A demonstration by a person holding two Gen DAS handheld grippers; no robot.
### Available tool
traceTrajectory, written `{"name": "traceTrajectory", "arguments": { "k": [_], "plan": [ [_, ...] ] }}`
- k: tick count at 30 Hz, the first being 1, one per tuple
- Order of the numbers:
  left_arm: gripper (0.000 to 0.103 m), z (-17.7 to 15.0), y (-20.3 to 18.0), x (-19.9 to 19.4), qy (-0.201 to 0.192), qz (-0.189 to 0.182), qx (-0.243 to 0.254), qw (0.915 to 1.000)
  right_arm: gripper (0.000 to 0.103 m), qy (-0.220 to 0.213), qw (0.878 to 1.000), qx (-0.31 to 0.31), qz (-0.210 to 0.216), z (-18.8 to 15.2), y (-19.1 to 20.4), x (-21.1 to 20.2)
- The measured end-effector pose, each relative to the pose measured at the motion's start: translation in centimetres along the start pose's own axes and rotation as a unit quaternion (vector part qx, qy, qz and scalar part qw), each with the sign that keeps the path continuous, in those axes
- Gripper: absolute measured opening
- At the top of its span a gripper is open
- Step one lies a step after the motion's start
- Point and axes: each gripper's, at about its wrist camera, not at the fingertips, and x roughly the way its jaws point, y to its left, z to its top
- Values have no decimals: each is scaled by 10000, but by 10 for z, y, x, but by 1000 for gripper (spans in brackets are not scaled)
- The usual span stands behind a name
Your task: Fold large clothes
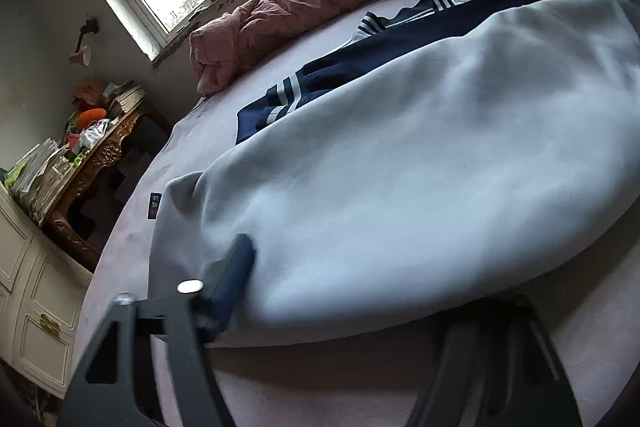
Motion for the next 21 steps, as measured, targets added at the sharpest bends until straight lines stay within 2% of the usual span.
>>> {"name": "traceTrajectory", "arguments": {
  "k": [1, 2, 5, 7, 9, 12, 15, 18, 21],
  "plan": [
    [43, 0, -2, 1, 9, 40, 48, 10000, 50, 15, 10000, 22, -21, 0, -1, 1],
    [29, -1, -5, 1, 23, 18, 111, 9999, 33, 14, 10000, 27, 2, -1, -1, 2],
    [15, -2, -18, 0, -28, 291, 418, 9987, 16, -70, 9999, -119, -46, 0, 4, -1],
    [11, -3, -25, -4, -103, 561, 589, 9966, 11, -116, 9995, -158, -259, -3, 9, -3],
    [9, -5, -26, -13, -139, 650, 662, 9956, 8, -190, 9987, -137, -448, -4, 11, -10],
    [9, -10, -18, -34, -167, 471, 745, 9960, 7, -241, 9985, -37, -491, -11, 7, -29],
    [9, -26, -6, -64, -277, 378, 704, 9964, 7, -375, 9960, -512, -634, -28, 13, -56],
    [9, -50, 0, -96, -289, 189, 517, 9981, 7, -518, 9973, -335, -400, -61, 5, -96],
    [9, -83, 4, -134, -157, -69, 339, 9993, 6, -676, 9966, -184, -425, -96, 3, -136]
  ]
}}
